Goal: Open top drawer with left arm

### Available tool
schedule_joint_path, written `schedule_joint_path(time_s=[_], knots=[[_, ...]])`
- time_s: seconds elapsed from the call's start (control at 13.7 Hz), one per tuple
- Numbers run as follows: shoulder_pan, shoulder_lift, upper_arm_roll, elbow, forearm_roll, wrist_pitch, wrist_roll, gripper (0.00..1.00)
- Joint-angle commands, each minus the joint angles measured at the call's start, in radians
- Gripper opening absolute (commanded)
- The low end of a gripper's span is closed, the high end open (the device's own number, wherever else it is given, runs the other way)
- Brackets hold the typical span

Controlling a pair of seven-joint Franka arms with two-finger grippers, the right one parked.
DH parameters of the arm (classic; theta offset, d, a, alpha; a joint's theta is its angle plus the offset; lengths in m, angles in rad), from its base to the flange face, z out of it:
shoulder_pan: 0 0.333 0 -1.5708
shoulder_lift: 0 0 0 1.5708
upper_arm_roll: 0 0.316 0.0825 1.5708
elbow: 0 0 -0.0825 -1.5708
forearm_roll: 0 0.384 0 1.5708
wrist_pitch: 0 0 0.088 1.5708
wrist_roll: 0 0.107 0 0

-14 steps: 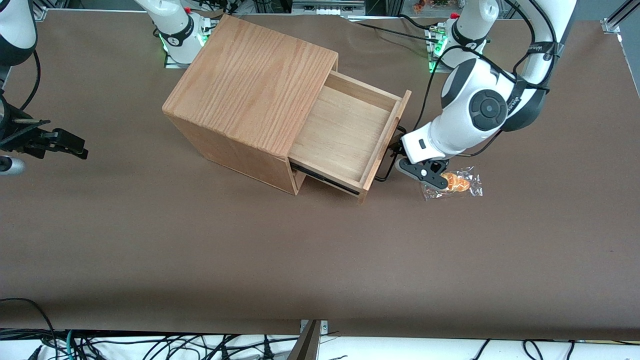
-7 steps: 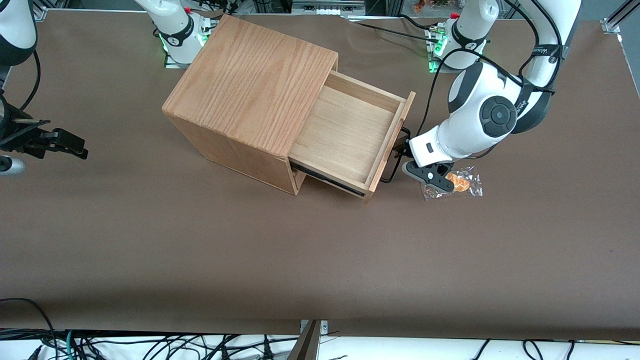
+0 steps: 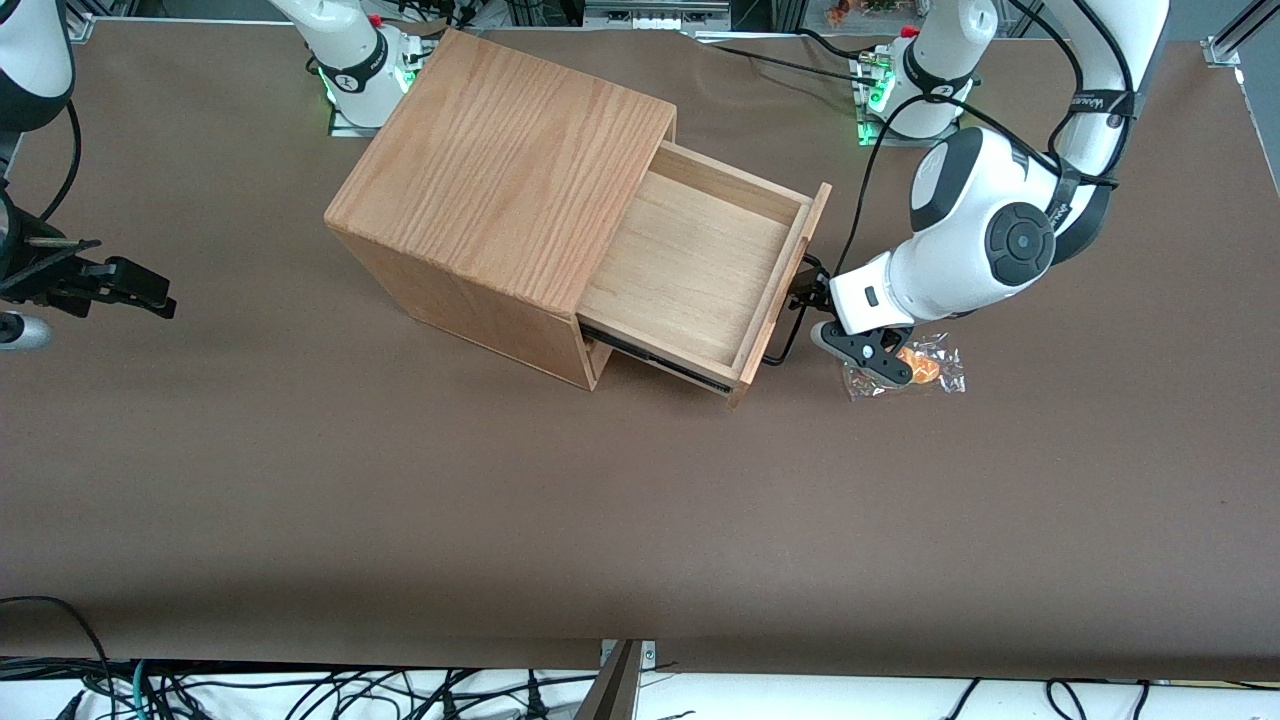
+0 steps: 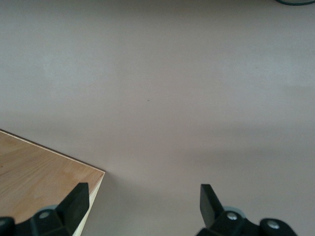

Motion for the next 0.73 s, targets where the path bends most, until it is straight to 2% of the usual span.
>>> schedule_joint_path(time_s=[0.0, 0.29, 0.44, 0.66], knots=[[0.002, -0.046, 0.008, 0.067, -0.024, -0.106, 0.020, 1.00], [0.037, -0.138, 0.065, 0.085, 0.041, -0.180, 0.015, 1.00], [0.037, -0.141, 0.105, 0.149, 0.093, -0.253, 0.014, 1.00], [0.040, -0.145, 0.111, 0.233, 0.276, -0.349, -0.092, 1.00]])
